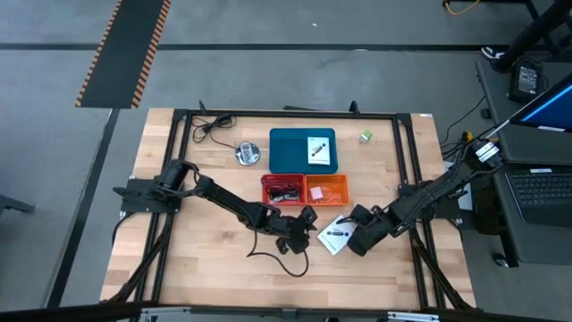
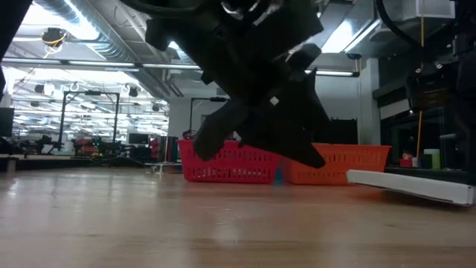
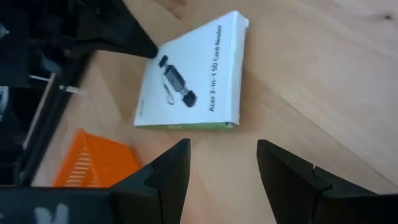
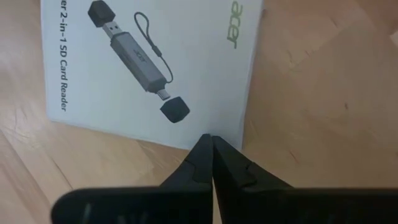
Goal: Pick and place items into bin
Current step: Put the white card reader box into the blue bin
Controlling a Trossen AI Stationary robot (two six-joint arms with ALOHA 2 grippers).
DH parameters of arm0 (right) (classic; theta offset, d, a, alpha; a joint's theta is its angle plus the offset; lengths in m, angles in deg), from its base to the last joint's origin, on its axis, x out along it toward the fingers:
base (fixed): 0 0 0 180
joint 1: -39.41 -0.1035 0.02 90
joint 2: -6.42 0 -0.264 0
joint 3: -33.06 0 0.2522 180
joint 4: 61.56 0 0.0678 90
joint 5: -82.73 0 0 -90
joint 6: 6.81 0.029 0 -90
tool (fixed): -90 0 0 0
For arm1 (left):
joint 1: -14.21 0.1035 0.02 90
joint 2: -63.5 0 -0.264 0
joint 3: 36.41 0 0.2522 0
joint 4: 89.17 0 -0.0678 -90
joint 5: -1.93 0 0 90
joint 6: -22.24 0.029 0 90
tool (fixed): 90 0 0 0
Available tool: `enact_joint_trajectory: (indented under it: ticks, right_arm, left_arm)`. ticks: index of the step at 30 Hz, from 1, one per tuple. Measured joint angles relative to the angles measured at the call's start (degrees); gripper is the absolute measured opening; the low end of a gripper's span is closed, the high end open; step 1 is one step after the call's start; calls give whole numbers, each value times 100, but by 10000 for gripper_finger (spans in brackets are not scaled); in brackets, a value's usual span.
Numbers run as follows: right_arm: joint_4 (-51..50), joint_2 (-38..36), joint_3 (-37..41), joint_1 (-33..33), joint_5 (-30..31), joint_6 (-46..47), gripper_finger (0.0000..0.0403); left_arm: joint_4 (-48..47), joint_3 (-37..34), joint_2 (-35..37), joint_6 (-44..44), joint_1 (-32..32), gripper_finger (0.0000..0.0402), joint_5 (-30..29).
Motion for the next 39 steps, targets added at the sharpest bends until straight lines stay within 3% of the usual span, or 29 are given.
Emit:
enact_joint_trajectory:
  ticks: [4, 10, 19, 39]
  right_arm:
    - [4, 3, 0, 2, -8, 27, 0]
    - [24, 3, 2, 27, -46, 120, 0]
    - [160, 13, 11, 28, -83, 128, 0]
    - [337, 21, 20, 33, -113, 274, 0]
  left_arm:
    - [112, 6, -187, 234, -12, 181, 78]
    - [504, -9, -397, 608, -46, 181, -594]
    - [832, 0, -401, 643, -44, 181, -140]
    - [796, 0, -403, 911, 7, 181, -12]
